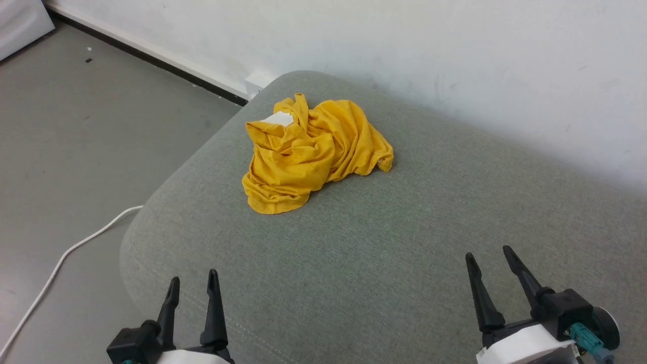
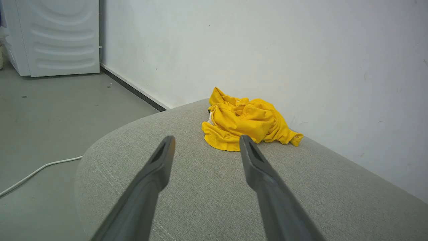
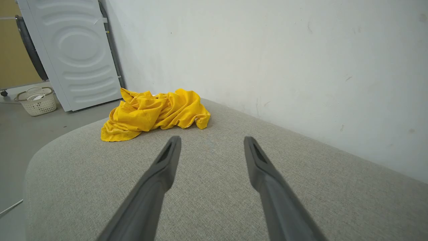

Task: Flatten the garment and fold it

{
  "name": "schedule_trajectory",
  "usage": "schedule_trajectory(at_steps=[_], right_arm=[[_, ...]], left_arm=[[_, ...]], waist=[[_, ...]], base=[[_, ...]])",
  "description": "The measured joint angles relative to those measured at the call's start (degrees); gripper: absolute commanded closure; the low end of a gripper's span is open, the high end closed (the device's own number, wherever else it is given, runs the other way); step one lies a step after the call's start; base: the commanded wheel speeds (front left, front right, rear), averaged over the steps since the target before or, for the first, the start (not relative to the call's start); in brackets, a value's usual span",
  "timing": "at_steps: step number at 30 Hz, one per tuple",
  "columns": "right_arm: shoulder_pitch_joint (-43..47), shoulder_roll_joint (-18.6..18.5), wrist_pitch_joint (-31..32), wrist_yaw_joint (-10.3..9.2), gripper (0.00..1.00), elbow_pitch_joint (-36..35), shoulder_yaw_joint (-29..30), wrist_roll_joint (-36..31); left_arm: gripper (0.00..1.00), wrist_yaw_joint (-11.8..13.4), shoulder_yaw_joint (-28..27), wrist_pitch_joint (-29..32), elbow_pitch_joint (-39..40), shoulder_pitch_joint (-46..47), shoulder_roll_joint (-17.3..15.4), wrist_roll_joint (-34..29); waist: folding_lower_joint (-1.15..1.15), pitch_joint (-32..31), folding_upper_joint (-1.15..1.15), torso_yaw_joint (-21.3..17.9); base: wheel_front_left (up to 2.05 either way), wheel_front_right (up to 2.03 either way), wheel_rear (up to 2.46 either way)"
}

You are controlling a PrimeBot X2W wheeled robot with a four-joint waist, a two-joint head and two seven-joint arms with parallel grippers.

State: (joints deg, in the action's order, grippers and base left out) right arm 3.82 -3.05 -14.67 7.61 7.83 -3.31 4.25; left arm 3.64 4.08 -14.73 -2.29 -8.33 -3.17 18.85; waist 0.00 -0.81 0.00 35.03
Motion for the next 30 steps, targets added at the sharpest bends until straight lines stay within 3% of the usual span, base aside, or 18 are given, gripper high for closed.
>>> schedule_trajectory(at_steps=[11,16,25,30], right_arm=[[0.0,0.0,0.0,0.0,0.0,-0.5,0.1,0.3],[-0.4,0.0,1.2,0.0,0.0,-2.8,0.7,-1.1],[-3.6,-0.3,6.4,0.0,0.0,-11.0,1.0,-4.8],[-5.9,-3.2,10.2,0.0,0.0,-15.8,0.1,-4.8]], left_arm=[[0.0,0.5,0.0,0.0,0.6,0.5,0.0,1.2],[0.0,0.2,0.5,0.4,2.9,5.3,-0.3,2.1],[0.0,-1.6,1.1,13.8,6.5,26.8,-5.7,1.8],[0.0,-3.1,0.3,21.1,3.0,40.2,-9.5,2.3]], waist=[[0.0,1.2,0.0,-0.6],[0.01,3.3,0.01,-1.1],[0.01,9.4,0.01,-1.9],[0.02,14.2,0.01,-2.8]], base=[[0.0,0.0,0.0],[0.0,0.0,0.0],[0.0,0.0,0.0],[0.0,0.0,0.0]])
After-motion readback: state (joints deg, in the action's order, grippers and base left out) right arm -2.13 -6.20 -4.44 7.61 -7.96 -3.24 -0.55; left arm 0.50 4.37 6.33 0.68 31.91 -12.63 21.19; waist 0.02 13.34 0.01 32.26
